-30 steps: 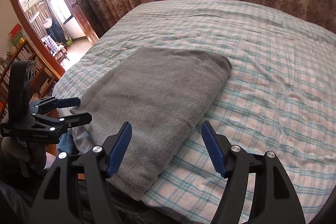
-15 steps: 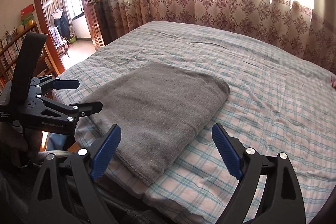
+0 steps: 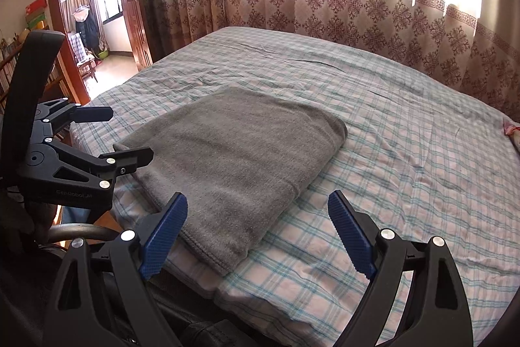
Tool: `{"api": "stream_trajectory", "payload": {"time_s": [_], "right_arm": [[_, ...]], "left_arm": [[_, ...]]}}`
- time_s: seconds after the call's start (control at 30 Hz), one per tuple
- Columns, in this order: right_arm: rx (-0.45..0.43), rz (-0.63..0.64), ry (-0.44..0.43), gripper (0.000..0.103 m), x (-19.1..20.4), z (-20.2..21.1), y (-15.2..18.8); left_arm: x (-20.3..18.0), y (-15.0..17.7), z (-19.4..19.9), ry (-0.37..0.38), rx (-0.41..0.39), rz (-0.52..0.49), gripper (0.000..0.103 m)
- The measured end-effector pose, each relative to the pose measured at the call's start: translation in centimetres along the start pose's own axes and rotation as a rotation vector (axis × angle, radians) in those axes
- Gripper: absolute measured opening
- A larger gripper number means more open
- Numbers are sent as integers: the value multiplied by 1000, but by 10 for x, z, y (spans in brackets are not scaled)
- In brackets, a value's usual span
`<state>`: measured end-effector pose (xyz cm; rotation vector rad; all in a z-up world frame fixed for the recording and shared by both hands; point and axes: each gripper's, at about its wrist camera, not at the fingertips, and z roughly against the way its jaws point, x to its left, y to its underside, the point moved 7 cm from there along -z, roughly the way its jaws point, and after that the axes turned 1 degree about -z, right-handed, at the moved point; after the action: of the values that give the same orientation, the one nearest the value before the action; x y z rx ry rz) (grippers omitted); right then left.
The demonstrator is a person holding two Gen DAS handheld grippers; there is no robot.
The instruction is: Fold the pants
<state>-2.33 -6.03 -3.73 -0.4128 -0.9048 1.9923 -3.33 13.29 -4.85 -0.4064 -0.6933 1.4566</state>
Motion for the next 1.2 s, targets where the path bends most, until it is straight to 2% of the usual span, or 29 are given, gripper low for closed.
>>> {"api": "stream_trajectory", "payload": {"time_s": [0.2,0.3,1.2], "right_arm": [[2,25,-2,88,7,0,2],[3,28,-1,88,7,0,2],[6,33,5,88,10,0,4]], "left_arm": [[-2,1,-1,-20,0,-18,100],[2,4,-4,-36,25,-9,100],[-3,7,-14,-21,60,-31,100]]}}
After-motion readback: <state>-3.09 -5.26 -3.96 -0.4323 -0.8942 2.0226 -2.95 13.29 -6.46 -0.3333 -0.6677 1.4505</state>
